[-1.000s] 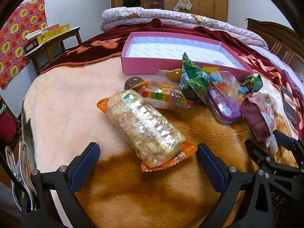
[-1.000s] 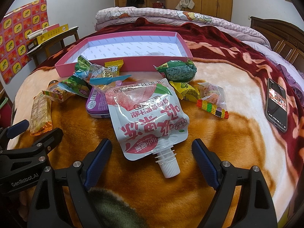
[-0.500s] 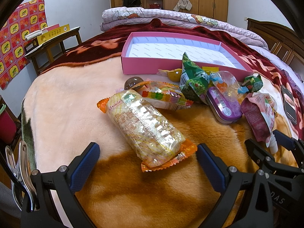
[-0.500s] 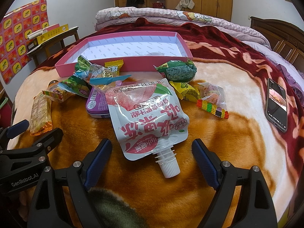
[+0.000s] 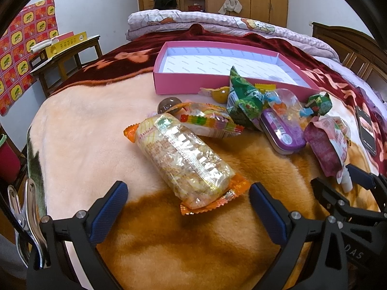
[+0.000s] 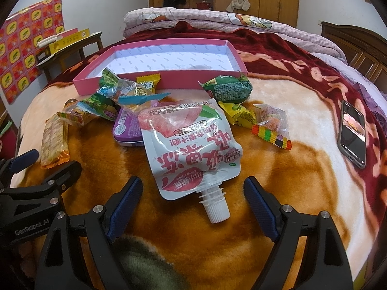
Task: Organize snacks
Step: 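Grasp the rice cracker bar with the left tool while the right tool grasps the drink pouch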
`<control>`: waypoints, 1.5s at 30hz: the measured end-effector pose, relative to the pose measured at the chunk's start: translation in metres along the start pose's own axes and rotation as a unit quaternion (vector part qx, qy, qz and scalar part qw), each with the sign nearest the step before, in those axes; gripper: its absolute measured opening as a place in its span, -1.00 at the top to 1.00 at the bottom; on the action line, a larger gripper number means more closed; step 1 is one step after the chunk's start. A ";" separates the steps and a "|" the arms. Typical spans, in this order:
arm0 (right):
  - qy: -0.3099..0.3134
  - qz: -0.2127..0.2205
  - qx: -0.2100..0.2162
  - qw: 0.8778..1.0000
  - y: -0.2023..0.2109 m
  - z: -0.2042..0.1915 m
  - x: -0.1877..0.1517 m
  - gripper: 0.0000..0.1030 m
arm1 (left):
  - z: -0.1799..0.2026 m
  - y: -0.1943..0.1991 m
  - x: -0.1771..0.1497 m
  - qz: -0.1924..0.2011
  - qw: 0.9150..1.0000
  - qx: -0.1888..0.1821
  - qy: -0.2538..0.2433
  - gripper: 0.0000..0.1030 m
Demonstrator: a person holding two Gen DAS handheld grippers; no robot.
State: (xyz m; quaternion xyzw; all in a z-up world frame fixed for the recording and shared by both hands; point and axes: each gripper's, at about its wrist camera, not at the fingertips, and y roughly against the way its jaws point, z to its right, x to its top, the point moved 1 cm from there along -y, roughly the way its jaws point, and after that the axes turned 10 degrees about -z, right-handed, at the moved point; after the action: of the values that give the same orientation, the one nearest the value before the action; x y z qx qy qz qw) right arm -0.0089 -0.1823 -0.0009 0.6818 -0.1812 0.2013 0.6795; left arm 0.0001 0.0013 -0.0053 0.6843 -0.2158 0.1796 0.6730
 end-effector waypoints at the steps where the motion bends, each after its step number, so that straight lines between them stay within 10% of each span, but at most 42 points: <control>1: 0.002 -0.001 0.002 1.000 0.000 0.000 0.000 -0.67 | 0.000 -0.001 -0.001 0.000 1.000 -0.001 -0.001 -0.97; 45: 0.033 0.016 0.090 0.995 0.019 0.014 0.019 -0.39 | -0.038 0.013 0.018 -0.016 0.997 -0.070 0.037 -0.62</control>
State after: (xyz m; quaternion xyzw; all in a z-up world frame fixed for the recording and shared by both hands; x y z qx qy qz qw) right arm -0.0018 -0.1957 0.0253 0.7305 -0.1506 0.2496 0.6175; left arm 0.0102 0.0381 0.0165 0.6314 -0.1917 0.1784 0.7299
